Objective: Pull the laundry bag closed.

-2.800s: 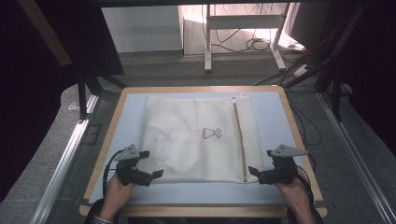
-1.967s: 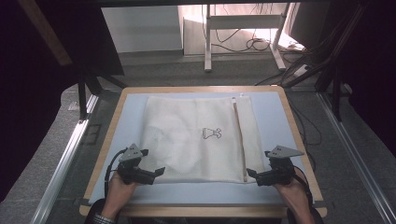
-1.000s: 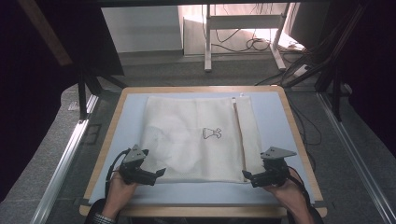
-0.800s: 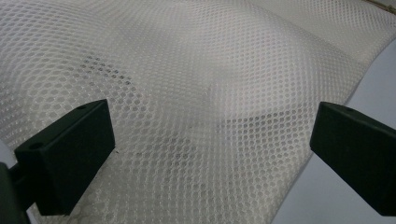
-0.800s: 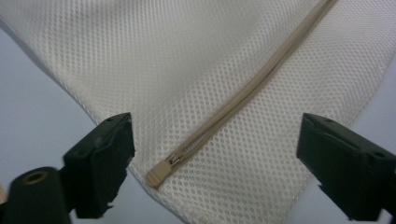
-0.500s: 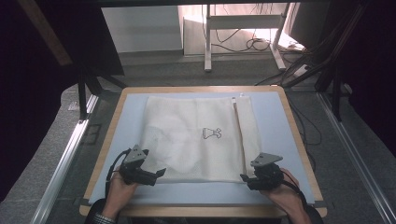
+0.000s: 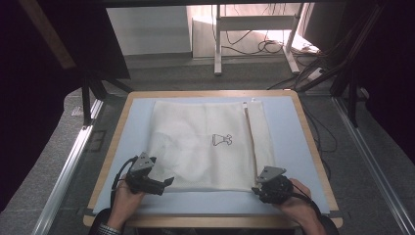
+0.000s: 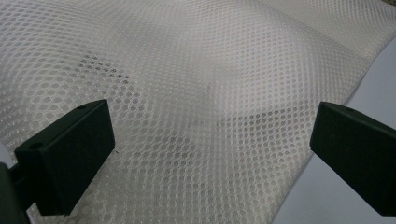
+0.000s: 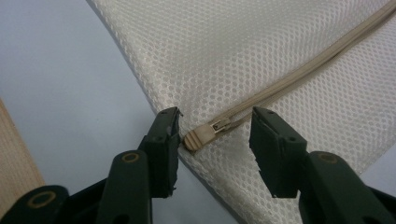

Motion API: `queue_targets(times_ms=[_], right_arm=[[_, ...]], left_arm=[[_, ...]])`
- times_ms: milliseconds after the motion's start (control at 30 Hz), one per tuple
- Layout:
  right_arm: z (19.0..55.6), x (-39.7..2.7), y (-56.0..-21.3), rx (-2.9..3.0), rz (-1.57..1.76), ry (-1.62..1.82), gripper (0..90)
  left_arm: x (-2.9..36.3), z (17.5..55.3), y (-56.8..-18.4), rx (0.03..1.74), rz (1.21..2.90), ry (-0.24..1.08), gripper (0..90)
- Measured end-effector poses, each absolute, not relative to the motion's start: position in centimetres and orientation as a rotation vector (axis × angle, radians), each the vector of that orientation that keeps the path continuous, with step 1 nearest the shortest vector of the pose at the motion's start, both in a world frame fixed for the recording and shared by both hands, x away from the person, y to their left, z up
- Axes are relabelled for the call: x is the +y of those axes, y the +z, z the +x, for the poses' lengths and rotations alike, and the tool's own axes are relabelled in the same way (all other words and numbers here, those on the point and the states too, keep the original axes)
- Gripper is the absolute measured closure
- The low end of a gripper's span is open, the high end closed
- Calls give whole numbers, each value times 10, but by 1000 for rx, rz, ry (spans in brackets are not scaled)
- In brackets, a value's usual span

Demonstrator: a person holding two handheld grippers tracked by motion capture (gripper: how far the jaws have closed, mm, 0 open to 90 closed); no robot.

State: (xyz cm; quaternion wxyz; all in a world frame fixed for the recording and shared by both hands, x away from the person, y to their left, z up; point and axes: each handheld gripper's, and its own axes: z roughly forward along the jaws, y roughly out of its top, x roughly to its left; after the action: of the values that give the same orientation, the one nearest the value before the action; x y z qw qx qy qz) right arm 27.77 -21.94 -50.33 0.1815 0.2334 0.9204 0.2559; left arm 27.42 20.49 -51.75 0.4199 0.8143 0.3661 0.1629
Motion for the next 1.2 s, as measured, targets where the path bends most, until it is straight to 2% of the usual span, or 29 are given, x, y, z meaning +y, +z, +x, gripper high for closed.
queue_targets(times_ms=[667,1000,1200], right_arm=[[280,-223,-497,2593,644,756,792],[285,-221,-500,2603,659,728,852],[285,-221,-500,2604,667,710,856]], left_arm=[[204,275,-518,914,2050,405,0],[201,275,-516,914,2016,351,0],[193,274,-512,897,2024,335,0]])
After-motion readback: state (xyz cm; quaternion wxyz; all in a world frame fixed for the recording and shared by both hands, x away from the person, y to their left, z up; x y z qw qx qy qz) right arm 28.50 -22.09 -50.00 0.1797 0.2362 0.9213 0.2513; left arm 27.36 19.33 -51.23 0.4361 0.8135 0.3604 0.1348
